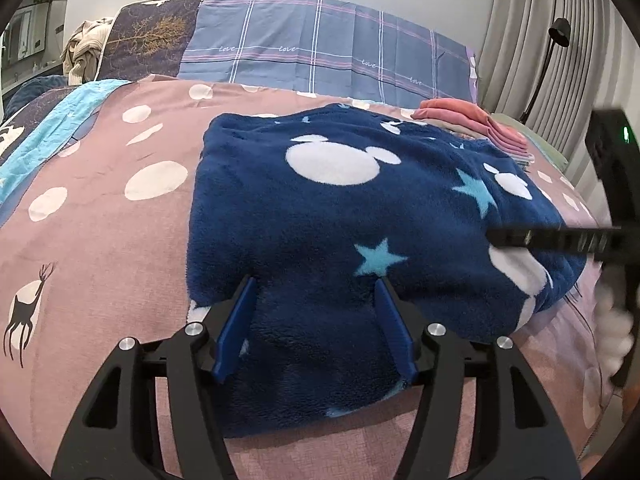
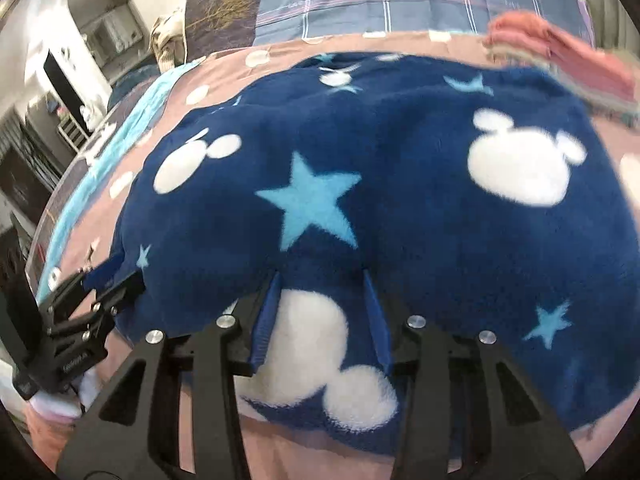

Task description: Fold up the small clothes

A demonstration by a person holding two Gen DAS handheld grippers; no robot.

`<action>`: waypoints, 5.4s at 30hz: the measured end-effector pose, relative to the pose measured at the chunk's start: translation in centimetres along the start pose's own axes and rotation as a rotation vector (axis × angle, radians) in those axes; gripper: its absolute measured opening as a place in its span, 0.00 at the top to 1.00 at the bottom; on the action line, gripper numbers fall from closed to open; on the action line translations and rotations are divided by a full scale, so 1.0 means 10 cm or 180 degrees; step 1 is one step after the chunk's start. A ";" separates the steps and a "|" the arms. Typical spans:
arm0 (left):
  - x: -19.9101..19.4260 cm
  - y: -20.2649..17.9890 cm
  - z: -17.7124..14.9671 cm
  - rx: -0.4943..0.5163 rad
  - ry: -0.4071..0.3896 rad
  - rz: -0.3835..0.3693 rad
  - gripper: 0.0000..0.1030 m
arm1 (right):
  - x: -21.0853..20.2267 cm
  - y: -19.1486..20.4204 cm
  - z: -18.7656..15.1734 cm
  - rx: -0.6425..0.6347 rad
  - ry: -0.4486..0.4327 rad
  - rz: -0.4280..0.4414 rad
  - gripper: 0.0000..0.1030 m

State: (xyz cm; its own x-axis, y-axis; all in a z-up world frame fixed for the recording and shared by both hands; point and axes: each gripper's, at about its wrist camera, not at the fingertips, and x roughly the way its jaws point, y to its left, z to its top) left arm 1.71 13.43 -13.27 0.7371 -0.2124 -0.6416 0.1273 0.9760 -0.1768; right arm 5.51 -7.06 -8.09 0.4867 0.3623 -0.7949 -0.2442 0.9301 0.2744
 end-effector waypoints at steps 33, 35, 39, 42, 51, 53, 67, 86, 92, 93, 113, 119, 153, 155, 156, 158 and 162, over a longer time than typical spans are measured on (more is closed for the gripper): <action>-0.96 1.25 -0.39 -0.1226 -0.0440 0.0167 0.31 | -0.15 1.69 -0.25 -0.2247 -0.0435 -0.0077 0.45; -1.01 1.26 -0.40 -0.1258 -0.0463 0.0159 0.31 | -0.08 2.01 -0.62 -0.2696 -0.0493 -0.0083 0.41; -1.05 1.25 -0.37 -0.1247 -0.0498 0.0091 0.31 | 0.26 2.37 -1.01 -0.3234 -0.0562 -0.0611 0.41; -0.98 1.33 -0.31 -0.1283 -0.0510 -0.0205 0.31 | 0.52 2.46 -1.00 -0.3323 -0.0598 -0.1042 0.40; 0.27 1.43 0.46 -0.1242 0.0211 -0.1284 0.31 | 0.67 2.51 -0.89 -0.3331 -0.0705 -0.1129 0.45; 0.63 1.35 0.59 -0.1158 0.0463 -0.1299 0.31 | 0.65 2.47 -0.90 -0.3257 -0.0703 -0.1090 0.46; 0.68 0.95 1.18 -0.1202 0.0339 -0.1240 0.78 | 0.22 2.04 -0.40 -0.2218 -0.0925 -0.0255 0.85; 0.97 -2.19 2.01 0.0372 0.0502 -0.1392 0.79 | -1.27 -0.80 -0.15 0.0482 -0.1554 0.0640 0.86; 1.47 -2.87 1.64 0.0583 0.0919 -0.1523 0.99 | -1.18 -1.74 -0.59 0.1338 -0.1284 0.1026 0.87; 1.54 -2.95 1.57 0.0647 0.0975 -0.1514 0.99 | -1.15 -1.85 -0.64 0.1430 -0.1253 0.1024 0.88; 0.97 -2.18 1.67 0.0853 0.0373 -0.0695 0.85 | -1.14 -1.91 -0.71 0.1411 -0.1267 0.1453 0.88; 1.39 -2.41 1.25 0.1212 0.0568 -0.0814 0.84 | -0.97 -1.89 -0.75 0.1300 -0.1002 0.0988 0.86; 0.31 -2.16 0.88 0.1369 -0.0049 -0.0864 0.70 | -0.62 -1.67 -0.49 0.0550 -0.0949 0.0022 0.79; 0.05 -2.10 0.62 0.1506 -0.0156 -0.0766 0.54 | -0.64 -1.72 -0.52 0.0579 -0.0932 0.0092 0.79; -0.04 -2.07 0.48 0.1552 -0.0180 -0.0727 0.49 | -0.67 -1.73 -0.53 0.0597 -0.0926 0.0127 0.79; -0.14 -2.07 0.24 0.1603 -0.0173 -0.0684 0.49 | -0.68 -1.72 -0.53 0.0632 -0.0909 0.0199 0.79; 0.01 -2.15 -0.09 0.1626 0.0052 -0.0562 0.48 | -0.69 -1.73 -0.53 0.0624 -0.0880 0.0238 0.79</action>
State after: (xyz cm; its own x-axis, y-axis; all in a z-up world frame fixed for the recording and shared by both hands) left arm -1.58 -7.58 -10.25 0.6653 -0.3722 -0.6472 0.5580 0.8238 0.0998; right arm 1.94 -25.91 -10.24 0.6889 0.4075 -0.5995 -0.1349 0.8846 0.4464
